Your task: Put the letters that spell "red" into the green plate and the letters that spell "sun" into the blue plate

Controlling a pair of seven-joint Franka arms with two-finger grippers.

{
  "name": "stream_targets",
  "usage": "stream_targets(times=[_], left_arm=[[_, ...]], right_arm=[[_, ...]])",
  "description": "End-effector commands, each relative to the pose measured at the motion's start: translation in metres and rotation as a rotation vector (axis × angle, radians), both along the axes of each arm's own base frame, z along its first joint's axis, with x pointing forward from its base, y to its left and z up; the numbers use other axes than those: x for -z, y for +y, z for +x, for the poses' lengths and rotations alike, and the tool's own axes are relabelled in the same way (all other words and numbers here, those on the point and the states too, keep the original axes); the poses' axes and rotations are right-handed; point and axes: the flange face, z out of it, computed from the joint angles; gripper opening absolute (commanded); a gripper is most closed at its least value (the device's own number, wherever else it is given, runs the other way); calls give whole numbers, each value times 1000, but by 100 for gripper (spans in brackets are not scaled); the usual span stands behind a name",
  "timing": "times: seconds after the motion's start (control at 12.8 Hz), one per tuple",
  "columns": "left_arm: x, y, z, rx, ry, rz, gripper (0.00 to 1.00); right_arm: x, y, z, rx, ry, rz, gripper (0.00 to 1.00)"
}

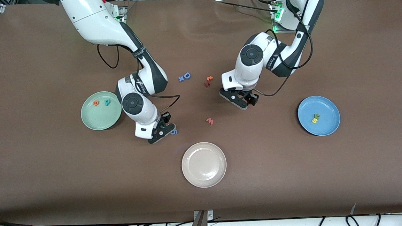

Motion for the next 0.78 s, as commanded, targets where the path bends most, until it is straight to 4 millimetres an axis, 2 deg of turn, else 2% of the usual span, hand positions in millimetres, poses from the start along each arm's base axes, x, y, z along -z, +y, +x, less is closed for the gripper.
stream_targets(times=[0.0,0.08,0.23,0.31,0.47,0.62,0.7], left_arm=[[10,15,-21,61,-14,0,92],[16,18,-27,65,0,9,92],[25,22,-36,102,20,24,89],[27,22,-37,107,24,26,89],[34,23,-41,109,38,32,88],[40,23,-43,105,47,34,87],[45,22,-44,98,56,35,87]], right_arm=[[-37,-34,13,27,18,-26,0],[-45,-50,15,49,48,-47,0],[-56,-102,22,44,126,-103,0],[-59,-135,26,36,164,-128,0],[-55,-188,22,57,278,-164,0],[-37,-248,16,103,400,-160,0],[-27,-270,14,110,425,-156,0]])
